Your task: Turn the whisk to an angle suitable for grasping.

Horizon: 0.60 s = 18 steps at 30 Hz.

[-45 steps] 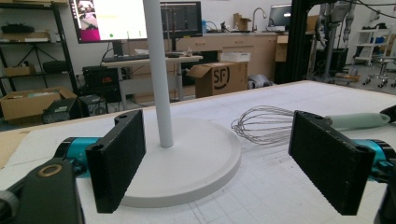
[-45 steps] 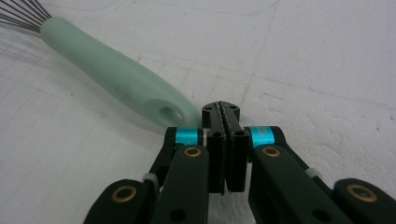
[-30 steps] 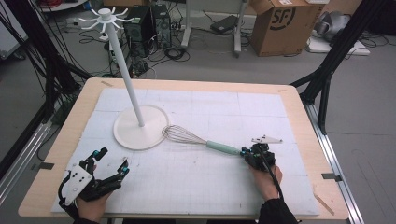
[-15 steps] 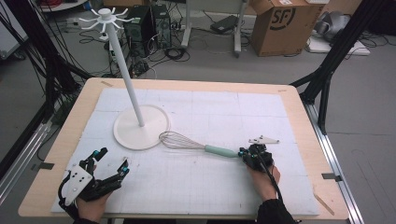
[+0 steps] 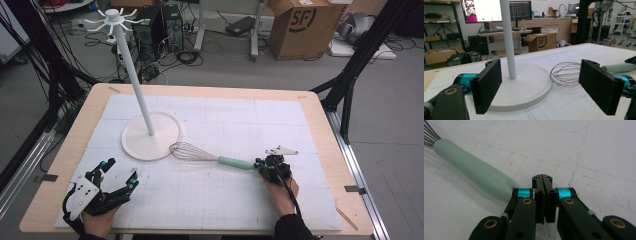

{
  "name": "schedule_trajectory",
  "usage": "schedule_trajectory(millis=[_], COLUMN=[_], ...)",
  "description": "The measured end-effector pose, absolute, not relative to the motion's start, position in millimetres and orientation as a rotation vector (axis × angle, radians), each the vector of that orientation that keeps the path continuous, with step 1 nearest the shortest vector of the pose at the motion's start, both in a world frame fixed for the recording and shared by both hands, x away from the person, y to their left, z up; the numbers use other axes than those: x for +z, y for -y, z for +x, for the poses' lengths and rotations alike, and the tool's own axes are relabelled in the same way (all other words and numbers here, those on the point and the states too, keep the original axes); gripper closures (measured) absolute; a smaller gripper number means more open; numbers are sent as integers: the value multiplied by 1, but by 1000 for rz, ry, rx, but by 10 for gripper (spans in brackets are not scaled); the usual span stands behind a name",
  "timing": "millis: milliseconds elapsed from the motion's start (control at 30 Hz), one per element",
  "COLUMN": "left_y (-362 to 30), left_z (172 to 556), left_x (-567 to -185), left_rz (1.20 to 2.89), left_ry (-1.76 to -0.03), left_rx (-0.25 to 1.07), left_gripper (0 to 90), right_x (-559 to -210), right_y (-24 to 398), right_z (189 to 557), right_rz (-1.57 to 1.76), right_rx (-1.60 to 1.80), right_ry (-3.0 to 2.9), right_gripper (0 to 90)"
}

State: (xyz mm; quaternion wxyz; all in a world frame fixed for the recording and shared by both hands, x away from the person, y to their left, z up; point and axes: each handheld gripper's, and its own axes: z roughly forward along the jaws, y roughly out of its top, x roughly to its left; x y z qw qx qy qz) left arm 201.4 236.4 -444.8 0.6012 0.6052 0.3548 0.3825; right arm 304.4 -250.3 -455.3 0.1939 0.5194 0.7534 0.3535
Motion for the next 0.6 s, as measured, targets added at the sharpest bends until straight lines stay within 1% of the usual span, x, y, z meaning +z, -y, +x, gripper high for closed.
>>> schedule_trajectory(millis=[600], left_y=[-237], left_z=[201], left_x=[-445], left_rz=[1402], left_ry=[-821], left_rx=[885], left_gripper=[193], right_x=[-455], right_y=[232], right_z=[305], right_rz=[1406], right_rx=[991], right_ry=[-2135], right_gripper=[894])
